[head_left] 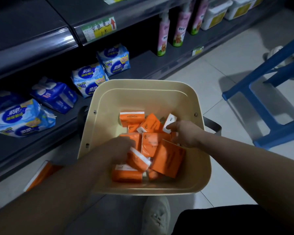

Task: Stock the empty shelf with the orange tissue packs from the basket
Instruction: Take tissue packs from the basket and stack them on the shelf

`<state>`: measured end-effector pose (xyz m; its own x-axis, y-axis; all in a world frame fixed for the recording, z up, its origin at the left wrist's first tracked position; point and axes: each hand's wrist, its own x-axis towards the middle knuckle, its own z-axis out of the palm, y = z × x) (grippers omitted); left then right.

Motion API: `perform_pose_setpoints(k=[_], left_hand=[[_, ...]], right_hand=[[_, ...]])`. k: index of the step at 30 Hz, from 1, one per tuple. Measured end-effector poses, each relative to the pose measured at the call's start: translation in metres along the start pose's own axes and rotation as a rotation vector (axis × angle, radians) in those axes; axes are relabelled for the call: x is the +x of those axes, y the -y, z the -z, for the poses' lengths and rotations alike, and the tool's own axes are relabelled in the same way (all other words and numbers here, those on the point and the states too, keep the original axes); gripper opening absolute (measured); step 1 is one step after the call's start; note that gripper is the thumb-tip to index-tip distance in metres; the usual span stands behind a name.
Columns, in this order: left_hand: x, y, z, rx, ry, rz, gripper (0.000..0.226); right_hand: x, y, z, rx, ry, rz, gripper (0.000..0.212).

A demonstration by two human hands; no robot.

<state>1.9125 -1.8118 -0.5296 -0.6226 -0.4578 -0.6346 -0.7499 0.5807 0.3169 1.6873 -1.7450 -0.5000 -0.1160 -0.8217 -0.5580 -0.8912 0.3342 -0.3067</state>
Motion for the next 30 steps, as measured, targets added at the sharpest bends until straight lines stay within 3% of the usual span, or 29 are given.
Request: perform_pose_setpoints(k=[3, 9, 15, 23, 26, 30], left_hand=[[-0.014, 0.012, 0.022, -0.066, -0.156, -0.003, 0.017], [-0.039, 0.023, 0.055, -0.206, -0.414, 0.106, 0.028], [-0.05, 0.032, 0.057, -0.308, -0.462, 0.082, 0.03], [-0.056, 0.048, 0.056, -0.405, -0.498, 0.093, 0.03], [-0.064, 0.051, 0.06, -0.39, -0.513, 0.116, 0.033], [-0.081, 0.053, 0.074, -0.342, -0.536, 0.137, 0.041]], right_hand=[[0.002, 0.002, -0.004, -0.033, 0.041, -0.005, 0.053], [0.005, 0.008, -0.018, -0.042, 0.129, -0.02, 0.056], [0.011, 0.008, -0.038, -0.193, 0.296, 0.08, 0.053], [0.013, 0.013, -0.058, -0.25, 0.44, 0.032, 0.041], [0.012, 0.027, -0.036, -0.164, 0.373, 0.064, 0.046], [0.003, 0.045, 0.004, 0.059, 0.063, 0.075, 0.035]])
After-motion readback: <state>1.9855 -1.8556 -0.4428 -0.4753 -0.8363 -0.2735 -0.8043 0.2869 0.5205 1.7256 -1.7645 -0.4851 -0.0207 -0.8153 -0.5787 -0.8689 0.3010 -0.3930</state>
